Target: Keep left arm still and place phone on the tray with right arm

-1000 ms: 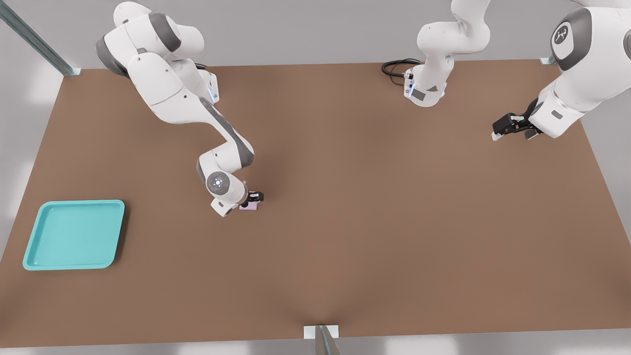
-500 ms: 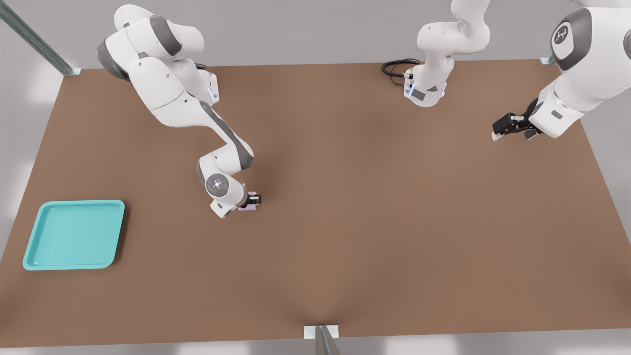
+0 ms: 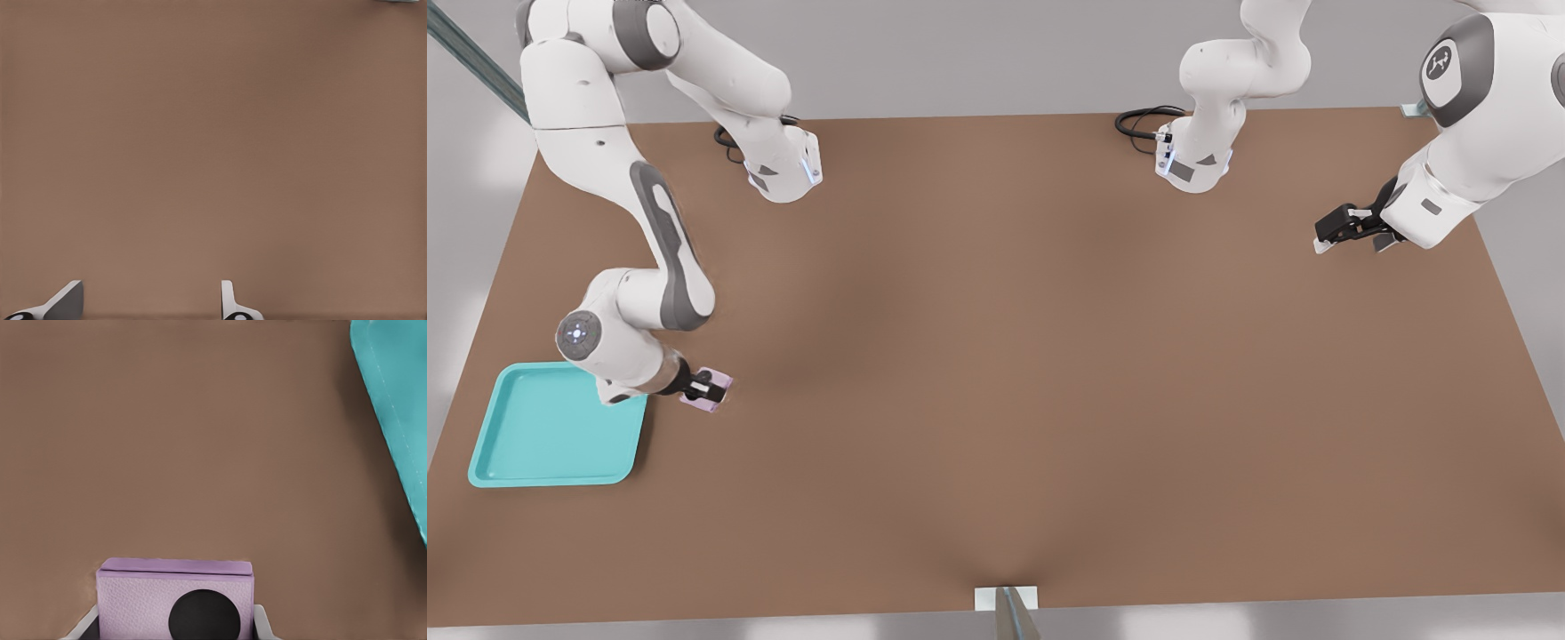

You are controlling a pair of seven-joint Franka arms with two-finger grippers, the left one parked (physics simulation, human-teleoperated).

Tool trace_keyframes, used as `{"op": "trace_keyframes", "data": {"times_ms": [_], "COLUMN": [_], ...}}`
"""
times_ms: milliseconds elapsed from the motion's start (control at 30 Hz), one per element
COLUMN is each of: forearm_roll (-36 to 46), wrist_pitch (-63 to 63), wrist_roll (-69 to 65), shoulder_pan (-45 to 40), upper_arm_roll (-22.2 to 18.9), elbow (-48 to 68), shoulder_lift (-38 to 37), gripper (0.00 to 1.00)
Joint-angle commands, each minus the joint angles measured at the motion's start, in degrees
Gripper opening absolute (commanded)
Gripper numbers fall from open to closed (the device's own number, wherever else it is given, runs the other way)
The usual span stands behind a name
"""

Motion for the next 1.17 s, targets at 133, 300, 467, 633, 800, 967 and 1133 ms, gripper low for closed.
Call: {"op": "trace_keyframes", "data": {"times_ms": [133, 300, 467, 633, 800, 967, 1133], "forearm_roll": [-0.7, -1.0, -2.9, -3.0, -7.4, -2.3, 0.0], "wrist_pitch": [-2.9, -3.1, -3.2, -5.9, -22.2, -42.8, -42.8], "wrist_roll": [-46.0, -53.2, -53.5, -51.6, -25.7, -14.1, -16.0], "shoulder_pan": [-14.9, -17.4, -17.4, -16.5, 2.3, 22.5, 25.1], "upper_arm_roll": [-0.5, -0.6, -0.6, 0.3, -0.1, -12.7, -16.6], "elbow": [8.7, 21.7, 24.6, 24.8, 26.0, 31.3, 29.9], "shoulder_lift": [8.7, 19.9, 22.8, 21.1, -1.4, -13.9, -14.1], "gripper": [0.69, 0.70, 0.89, 1.00, 1.00, 1.00, 1.00]}}
